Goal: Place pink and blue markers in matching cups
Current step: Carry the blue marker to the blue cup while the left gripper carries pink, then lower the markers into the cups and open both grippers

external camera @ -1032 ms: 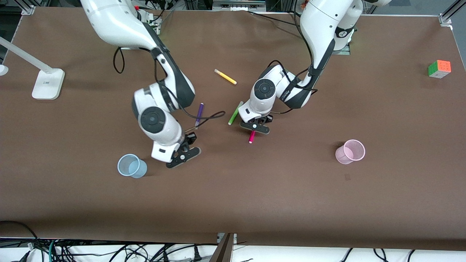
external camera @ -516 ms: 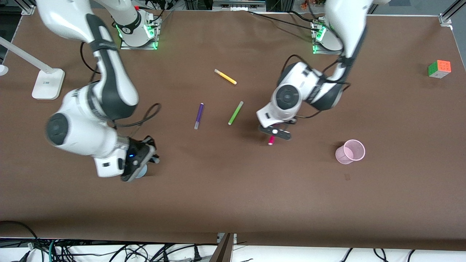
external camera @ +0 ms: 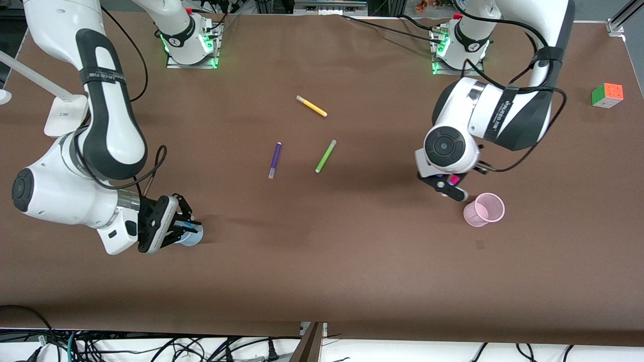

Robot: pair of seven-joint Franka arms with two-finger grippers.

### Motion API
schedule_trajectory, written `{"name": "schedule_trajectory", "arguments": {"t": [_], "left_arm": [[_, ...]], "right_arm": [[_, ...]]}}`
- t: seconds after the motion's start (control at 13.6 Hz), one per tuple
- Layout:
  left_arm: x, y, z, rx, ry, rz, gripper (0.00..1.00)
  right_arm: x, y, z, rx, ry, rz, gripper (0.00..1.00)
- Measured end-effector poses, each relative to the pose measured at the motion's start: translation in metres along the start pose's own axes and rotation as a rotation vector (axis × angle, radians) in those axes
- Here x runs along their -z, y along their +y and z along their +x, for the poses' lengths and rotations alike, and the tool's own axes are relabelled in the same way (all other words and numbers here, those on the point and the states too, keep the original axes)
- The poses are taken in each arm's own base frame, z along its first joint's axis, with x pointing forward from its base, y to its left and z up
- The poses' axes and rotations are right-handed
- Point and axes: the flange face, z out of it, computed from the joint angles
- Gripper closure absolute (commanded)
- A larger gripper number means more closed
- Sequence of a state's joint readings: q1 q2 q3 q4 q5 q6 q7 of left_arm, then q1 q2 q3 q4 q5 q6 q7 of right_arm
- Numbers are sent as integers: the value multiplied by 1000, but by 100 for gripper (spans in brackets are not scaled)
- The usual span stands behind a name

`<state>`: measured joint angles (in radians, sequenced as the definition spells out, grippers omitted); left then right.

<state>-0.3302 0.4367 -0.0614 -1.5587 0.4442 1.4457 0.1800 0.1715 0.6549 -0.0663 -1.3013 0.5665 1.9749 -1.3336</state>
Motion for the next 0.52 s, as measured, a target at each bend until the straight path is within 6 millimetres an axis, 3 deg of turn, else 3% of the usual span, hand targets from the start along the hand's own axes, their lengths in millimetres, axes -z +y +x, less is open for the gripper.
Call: {"name": "schedule_trajectory", "arguments": {"t": [0.29, 0.37, 0.52], "left_arm": [[-52, -71, -7, -111, -167, 143, 92], [-68, -80, 0, -128, -213, 190, 92], [-95, -78, 23, -165, -261, 256, 92]], "right_arm": [[-15, 21, -42, 95, 76, 27, 100], [-18, 25, -53, 108, 77, 31, 100], [-21, 29, -67, 133, 91, 36, 100]]}}
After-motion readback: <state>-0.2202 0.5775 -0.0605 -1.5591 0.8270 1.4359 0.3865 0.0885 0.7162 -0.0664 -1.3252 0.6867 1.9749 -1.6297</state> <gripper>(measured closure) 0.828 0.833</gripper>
